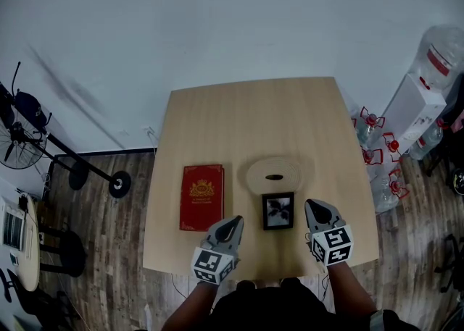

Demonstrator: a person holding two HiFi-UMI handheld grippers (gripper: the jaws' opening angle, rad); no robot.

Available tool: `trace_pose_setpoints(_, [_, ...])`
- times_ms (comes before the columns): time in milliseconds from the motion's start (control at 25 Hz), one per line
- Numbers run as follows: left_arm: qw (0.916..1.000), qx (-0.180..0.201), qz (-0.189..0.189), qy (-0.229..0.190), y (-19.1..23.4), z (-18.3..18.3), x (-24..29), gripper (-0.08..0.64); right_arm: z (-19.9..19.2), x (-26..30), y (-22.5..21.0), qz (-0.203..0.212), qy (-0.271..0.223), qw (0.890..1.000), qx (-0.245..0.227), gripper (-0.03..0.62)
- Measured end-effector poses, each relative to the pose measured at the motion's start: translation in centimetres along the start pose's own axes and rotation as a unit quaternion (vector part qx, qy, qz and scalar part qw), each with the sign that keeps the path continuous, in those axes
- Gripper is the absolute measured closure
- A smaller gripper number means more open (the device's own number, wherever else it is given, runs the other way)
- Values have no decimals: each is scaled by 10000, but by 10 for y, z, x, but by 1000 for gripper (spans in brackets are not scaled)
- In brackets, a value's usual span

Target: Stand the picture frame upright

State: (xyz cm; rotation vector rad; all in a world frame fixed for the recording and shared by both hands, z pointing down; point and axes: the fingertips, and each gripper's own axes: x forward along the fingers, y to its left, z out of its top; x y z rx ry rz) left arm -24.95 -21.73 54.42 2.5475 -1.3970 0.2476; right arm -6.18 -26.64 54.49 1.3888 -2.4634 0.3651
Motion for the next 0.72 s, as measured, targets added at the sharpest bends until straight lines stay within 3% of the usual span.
trace_pose_setpoints(720, [10000, -1, 12, -9, 3, 0, 3, 560, 9, 0, 8, 67, -61, 9995, -311, 583])
